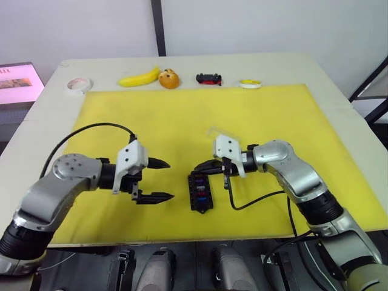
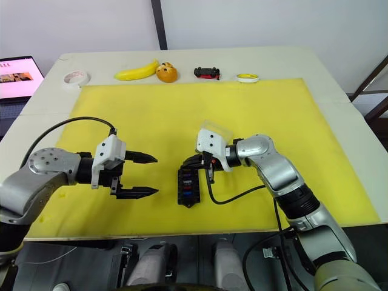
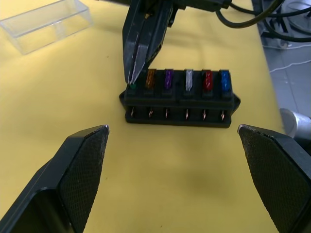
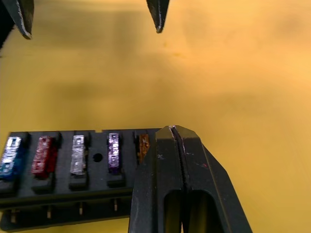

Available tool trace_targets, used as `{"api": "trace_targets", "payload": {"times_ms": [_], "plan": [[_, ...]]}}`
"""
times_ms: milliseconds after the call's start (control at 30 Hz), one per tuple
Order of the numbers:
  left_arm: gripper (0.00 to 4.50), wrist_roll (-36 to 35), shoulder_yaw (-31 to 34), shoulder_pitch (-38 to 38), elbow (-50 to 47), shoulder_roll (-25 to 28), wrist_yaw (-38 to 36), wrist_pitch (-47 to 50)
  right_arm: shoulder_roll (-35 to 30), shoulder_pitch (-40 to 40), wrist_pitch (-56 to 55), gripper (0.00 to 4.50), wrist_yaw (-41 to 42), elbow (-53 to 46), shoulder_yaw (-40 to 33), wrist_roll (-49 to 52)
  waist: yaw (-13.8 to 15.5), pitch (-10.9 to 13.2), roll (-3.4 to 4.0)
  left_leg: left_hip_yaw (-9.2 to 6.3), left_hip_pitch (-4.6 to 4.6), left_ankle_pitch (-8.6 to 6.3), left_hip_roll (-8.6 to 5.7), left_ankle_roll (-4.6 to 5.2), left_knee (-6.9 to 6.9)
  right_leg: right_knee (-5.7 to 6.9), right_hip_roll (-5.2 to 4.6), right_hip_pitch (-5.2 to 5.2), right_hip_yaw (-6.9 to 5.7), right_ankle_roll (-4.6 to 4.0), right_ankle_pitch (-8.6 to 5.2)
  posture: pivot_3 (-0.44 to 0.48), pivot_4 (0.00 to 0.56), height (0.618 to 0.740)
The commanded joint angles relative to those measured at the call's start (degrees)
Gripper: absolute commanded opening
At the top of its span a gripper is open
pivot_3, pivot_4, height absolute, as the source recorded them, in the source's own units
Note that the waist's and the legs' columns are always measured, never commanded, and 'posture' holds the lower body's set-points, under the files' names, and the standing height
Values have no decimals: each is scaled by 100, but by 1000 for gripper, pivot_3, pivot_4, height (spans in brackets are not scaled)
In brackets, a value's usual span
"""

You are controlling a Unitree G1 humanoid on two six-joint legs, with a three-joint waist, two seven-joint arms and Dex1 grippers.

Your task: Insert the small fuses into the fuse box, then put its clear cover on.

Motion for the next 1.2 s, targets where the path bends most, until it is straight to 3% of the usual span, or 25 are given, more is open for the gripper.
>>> {"api": "trace_targets", "payload": {"times_ms": [33, 333, 533, 700, 933, 1200], "plan": [[4500, -137, 194, 59, -208, 28, 33, 34, -52, -131, 410, 9, 110, -433, -164, 279, -1, 0, 0, 0, 0, 0, 0, 0, 0, 0, 0, 0, 0, 0, 0, 0, 150, 740], [4500, -1127, 784, 821, -1118, 32, 465, 842, -479, -626, 1610, 9, 238, -1582, -1105, 1480, 2, 1, 1, -1, -6, -1, 6, 0, -2, -3, -2, -8, 1, 0, 0, 0, 150, 740], [4500, -1873, 1165, 1908, -2400, -421, 1818, 1387, -922, -777, 1718, 9, 317, -1679, -1382, 1763, 14, 1, 1, 1, -5, -1, 7, 1, -1, -4, -9, -5, 4, 0, 0, 0, 150, 740], [4500, -918, 251, 2596, -3129, -1340, 3619, 1395, -1022, -888, 1734, 9, 237, -1551, -1444, 1820, 43, 0, 1, 1, -3, -1, 6, 0, -1, -5, -7, -2, 5, 0, 0, 0, 150, 740], [4500, 402, -913, 2901, -3111, -2165, 5090, 1173, -956, -1165, 1796, 9, 120, -1357, -1397, 1853, 149, 0, 1, 8, -2, -1, 4, 0, 0, -6, -6, -1, 8, 0, 0, 0, 150, 740], [4500, 1036, -1701, 2713, -2518, -3033, 5599, 1026, -1015, -1097, 1825, 9, 58, -1521, -1256, 1860, 156, 0, 0, 9, -3, -1, 0, 0, 1, -8, -8, 0, 8, 0, 0, 0, 150, 740]]}}
